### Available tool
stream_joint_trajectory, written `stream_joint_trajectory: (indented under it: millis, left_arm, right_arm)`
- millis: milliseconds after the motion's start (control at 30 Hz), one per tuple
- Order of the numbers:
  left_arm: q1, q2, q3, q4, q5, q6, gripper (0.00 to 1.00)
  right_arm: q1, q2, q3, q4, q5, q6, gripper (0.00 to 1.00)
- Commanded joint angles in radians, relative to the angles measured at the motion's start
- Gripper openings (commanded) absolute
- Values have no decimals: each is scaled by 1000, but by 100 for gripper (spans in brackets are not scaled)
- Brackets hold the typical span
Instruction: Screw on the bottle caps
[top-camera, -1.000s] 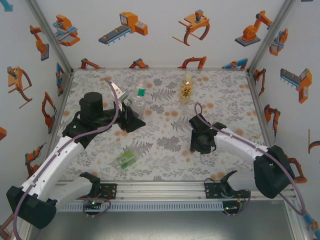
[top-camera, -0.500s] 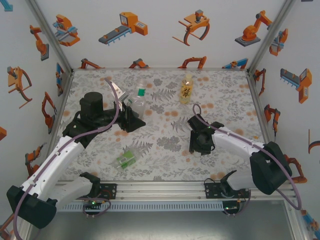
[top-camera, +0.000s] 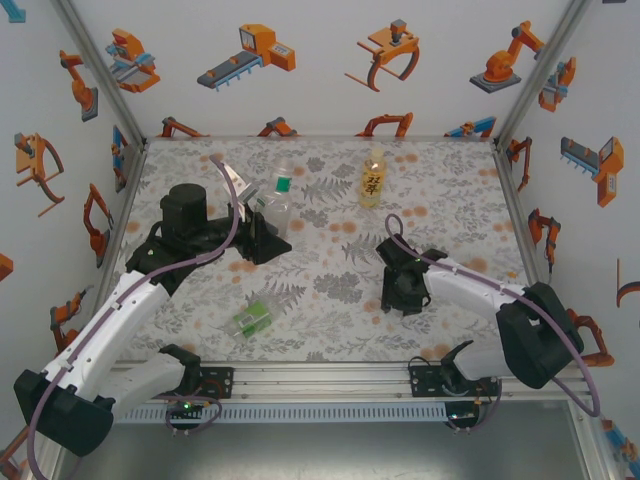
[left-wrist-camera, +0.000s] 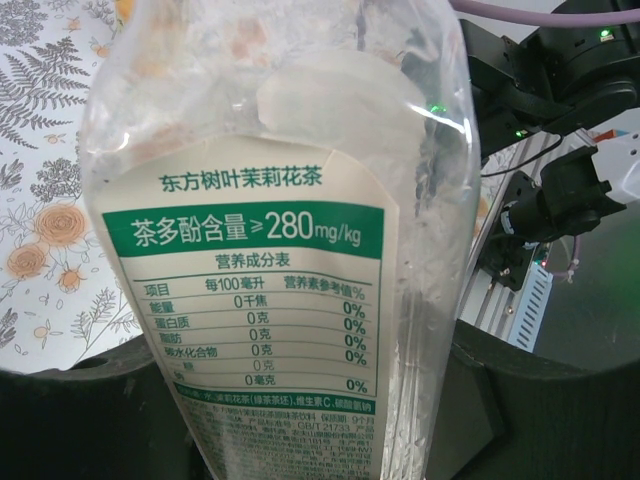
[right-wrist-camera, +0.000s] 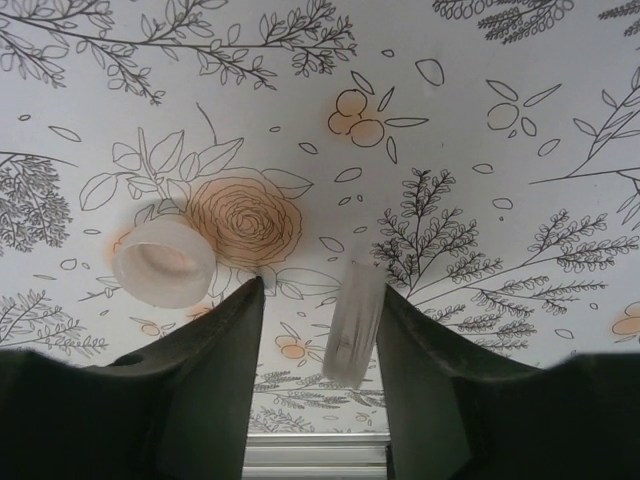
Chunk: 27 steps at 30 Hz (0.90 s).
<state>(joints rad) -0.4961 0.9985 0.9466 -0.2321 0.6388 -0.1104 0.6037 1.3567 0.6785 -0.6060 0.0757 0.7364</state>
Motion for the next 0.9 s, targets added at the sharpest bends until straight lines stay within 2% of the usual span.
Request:
stream_joint_trajectory:
  millis: [0, 200, 400, 567, 733, 867]
  left_arm:
    - [2, -2, 1, 18, 3, -12, 40]
    - [2, -3, 0, 16, 0, -12, 39]
    - [3, 0, 3, 13, -1, -11, 40]
    - [3, -4, 4, 8, -5, -9, 40]
    - [2, -11, 4, 2, -9, -11, 40]
    - [3, -19, 4, -8, -16, -8, 40]
  right_arm:
    - [-8, 7, -17, 21, 6, 6, 40]
    - [-21, -11, -21, 45, -15, 21, 26]
    - [-96, -15, -14, 143, -93, 30, 17]
    - [-157, 22, 5, 278, -182, 36, 15]
    - [-171, 113, 7, 545, -336, 87, 15]
    - [-172, 190, -9, 693, -422, 131, 20]
